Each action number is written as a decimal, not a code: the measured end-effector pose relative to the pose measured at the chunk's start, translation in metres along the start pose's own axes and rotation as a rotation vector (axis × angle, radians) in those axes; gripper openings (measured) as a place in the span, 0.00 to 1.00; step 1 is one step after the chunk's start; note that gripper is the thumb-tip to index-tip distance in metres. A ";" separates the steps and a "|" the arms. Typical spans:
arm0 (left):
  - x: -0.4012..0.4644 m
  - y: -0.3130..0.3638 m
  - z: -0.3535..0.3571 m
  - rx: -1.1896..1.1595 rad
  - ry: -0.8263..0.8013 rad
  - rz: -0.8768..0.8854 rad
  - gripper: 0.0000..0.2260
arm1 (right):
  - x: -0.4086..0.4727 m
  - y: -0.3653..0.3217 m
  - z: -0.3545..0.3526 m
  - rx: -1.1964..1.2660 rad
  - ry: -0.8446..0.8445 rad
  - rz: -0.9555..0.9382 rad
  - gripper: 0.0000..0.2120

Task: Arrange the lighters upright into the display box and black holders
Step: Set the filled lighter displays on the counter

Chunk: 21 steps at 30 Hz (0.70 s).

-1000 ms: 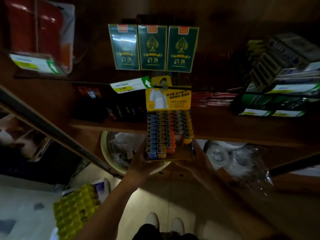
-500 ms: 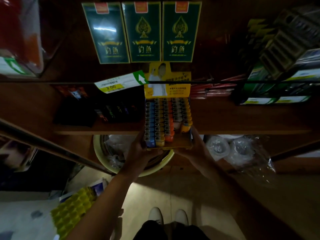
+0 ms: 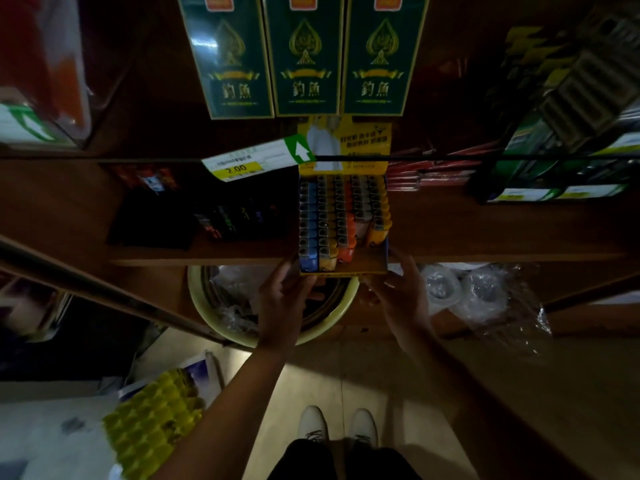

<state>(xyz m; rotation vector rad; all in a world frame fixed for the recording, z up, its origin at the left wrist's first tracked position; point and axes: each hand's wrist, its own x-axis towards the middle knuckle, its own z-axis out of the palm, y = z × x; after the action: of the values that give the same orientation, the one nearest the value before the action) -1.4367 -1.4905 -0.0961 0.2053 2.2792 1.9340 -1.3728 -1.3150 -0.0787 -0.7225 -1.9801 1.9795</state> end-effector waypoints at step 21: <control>0.031 0.014 0.000 0.068 0.192 -0.010 0.16 | 0.013 -0.011 0.030 -0.123 0.088 -0.097 0.14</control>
<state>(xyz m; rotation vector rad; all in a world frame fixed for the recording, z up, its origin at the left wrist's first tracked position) -1.4665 -1.4816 -0.0826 0.0148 2.4617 1.9506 -1.4004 -1.3338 -0.0710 -0.7141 -2.0582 1.7543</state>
